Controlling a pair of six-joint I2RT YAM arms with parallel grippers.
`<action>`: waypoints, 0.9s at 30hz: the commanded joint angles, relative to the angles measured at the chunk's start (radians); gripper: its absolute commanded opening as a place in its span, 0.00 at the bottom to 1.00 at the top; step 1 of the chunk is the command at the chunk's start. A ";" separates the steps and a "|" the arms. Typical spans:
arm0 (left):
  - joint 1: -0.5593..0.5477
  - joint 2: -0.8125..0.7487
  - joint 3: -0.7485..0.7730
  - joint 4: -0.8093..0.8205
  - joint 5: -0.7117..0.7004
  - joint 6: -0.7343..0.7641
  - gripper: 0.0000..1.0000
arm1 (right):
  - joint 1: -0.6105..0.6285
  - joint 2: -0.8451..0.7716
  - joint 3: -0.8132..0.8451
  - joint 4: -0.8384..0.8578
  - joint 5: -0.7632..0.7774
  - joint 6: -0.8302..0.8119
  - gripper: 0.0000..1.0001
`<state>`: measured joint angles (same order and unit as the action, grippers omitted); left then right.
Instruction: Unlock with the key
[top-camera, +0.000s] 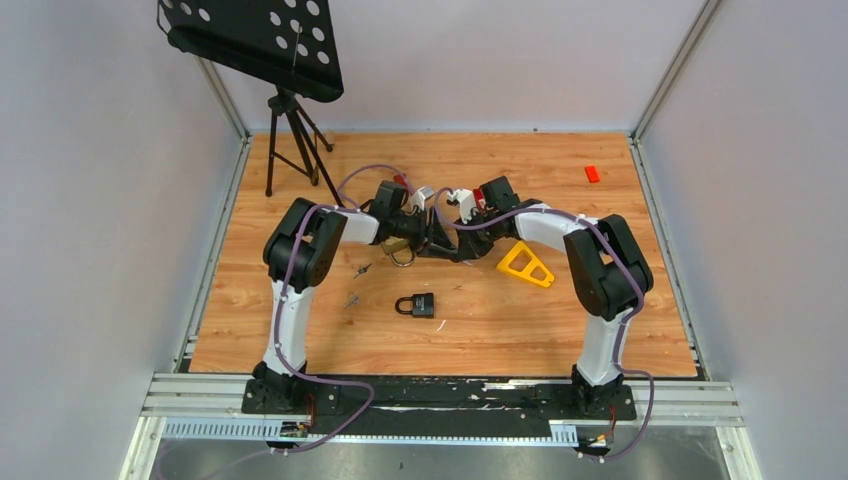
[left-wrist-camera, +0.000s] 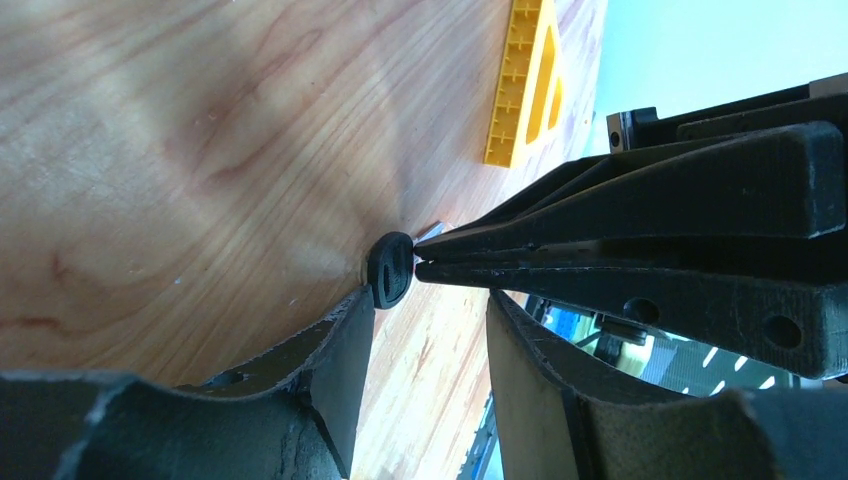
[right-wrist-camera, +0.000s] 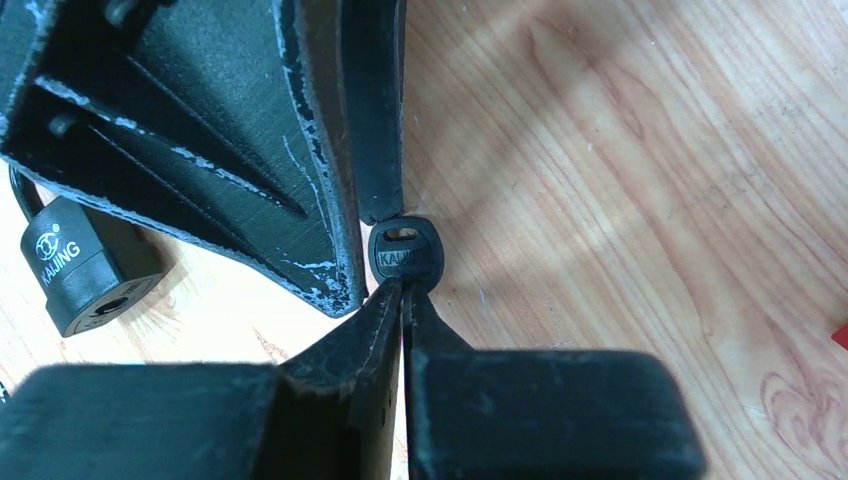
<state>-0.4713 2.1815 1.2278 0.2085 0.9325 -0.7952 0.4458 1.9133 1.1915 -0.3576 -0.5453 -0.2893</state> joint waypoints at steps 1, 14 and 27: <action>-0.024 -0.021 -0.007 -0.089 -0.059 0.079 0.55 | -0.010 -0.009 -0.002 0.015 -0.018 -0.008 0.08; -0.017 -0.026 0.012 -0.141 -0.077 0.122 0.55 | -0.024 -0.115 -0.030 -0.064 0.098 -0.054 0.27; -0.016 -0.023 0.036 -0.150 -0.080 0.123 0.56 | 0.004 -0.098 -0.034 -0.109 0.197 -0.064 0.28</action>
<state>-0.4824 2.1689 1.2522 0.1181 0.9218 -0.7231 0.4301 1.8347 1.1637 -0.4664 -0.3874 -0.3370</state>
